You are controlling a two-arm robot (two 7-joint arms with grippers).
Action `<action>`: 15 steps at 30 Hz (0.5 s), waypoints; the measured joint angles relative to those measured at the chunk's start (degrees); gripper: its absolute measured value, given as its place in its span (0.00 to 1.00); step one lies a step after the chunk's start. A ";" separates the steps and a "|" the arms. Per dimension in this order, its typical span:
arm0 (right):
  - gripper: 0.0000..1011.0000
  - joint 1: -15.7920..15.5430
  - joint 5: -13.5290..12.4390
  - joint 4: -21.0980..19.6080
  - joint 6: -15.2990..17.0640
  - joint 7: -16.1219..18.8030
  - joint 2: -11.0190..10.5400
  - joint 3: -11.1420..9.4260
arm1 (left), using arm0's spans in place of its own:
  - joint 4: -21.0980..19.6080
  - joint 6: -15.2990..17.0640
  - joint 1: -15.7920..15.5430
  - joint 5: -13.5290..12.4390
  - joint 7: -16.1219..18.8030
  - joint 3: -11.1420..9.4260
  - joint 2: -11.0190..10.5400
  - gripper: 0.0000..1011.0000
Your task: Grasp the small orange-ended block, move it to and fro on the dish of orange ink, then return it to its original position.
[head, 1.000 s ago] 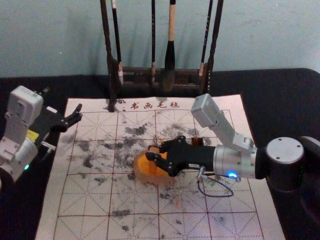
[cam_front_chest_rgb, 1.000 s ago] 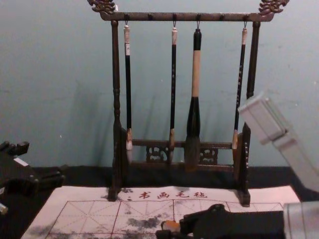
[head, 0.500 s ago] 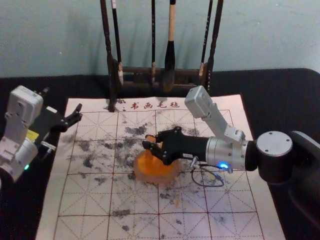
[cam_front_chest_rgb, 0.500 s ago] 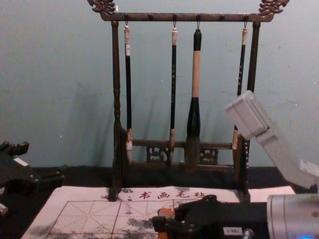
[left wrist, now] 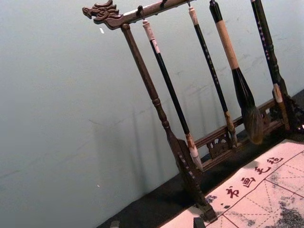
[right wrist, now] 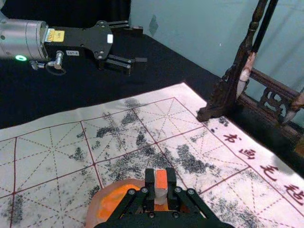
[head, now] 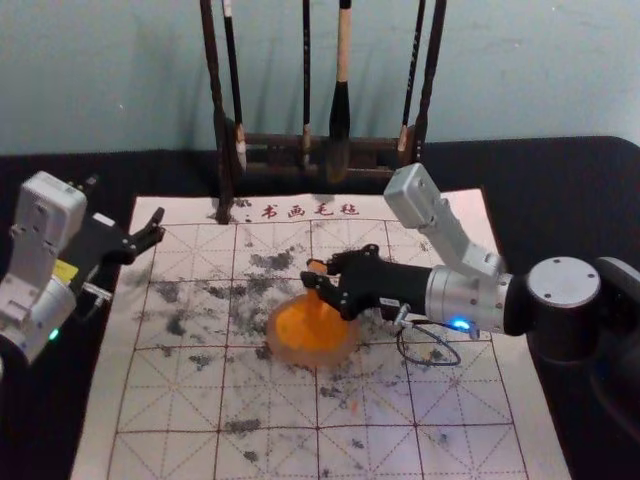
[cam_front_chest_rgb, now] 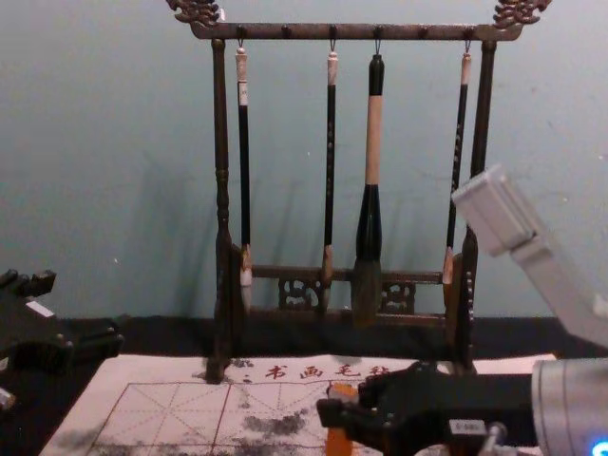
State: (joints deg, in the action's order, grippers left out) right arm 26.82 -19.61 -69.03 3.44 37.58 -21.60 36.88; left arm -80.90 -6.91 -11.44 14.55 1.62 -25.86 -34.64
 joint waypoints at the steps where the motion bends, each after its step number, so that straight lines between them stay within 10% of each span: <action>1: 0.11 -0.11 -0.02 -0.25 0.03 0.00 -0.16 -0.09 | 0.00 0.00 0.00 0.00 0.00 0.00 0.00 0.99; 15: 0.11 -2.58 -0.67 -4.18 0.92 0.27 -3.05 -0.99 | 0.00 0.00 0.00 0.00 0.00 0.00 0.00 0.99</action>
State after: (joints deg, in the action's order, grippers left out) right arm 24.24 -20.28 -73.21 4.36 37.85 -24.65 35.89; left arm -80.90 -6.91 -11.43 14.55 1.62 -25.86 -34.64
